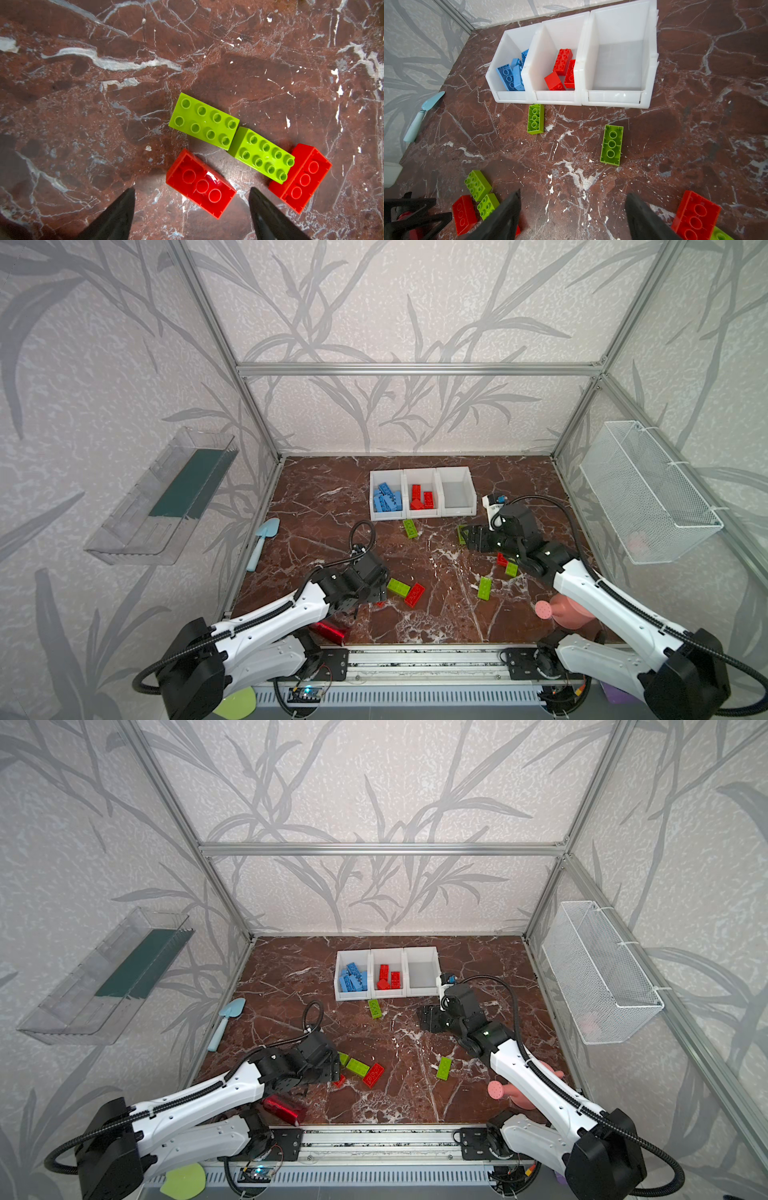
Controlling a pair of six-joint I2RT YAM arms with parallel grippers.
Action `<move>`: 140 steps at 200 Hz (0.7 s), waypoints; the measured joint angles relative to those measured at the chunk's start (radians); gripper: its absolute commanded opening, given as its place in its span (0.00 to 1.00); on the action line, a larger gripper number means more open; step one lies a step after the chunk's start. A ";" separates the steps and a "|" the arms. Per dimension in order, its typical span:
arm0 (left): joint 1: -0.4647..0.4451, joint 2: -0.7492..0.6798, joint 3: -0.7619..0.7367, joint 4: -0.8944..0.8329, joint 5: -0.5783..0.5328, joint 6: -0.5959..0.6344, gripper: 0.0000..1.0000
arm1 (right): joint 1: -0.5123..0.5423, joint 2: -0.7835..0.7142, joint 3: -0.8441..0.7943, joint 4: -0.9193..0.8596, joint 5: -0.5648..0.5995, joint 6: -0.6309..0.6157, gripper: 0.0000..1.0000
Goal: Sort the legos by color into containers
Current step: 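Withdraw the right arm while the left gripper reaches to a red brick, then close the left gripper on the red brick and lift it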
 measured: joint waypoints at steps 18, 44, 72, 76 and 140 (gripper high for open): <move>-0.009 0.039 0.000 0.022 -0.002 -0.014 0.85 | 0.000 0.000 -0.002 0.002 0.001 -0.001 0.80; -0.019 0.065 -0.011 0.049 -0.003 -0.038 0.82 | 0.000 0.002 -0.008 0.010 0.008 -0.006 0.80; -0.025 0.074 -0.030 0.061 -0.003 -0.057 0.82 | 0.000 0.006 -0.018 0.017 0.008 -0.007 0.80; -0.025 0.076 -0.031 0.064 -0.003 -0.060 0.81 | 0.000 0.007 -0.018 0.017 0.008 -0.007 0.81; -0.026 0.184 -0.033 0.092 0.000 -0.068 0.82 | 0.000 0.011 -0.020 0.023 0.014 -0.008 0.81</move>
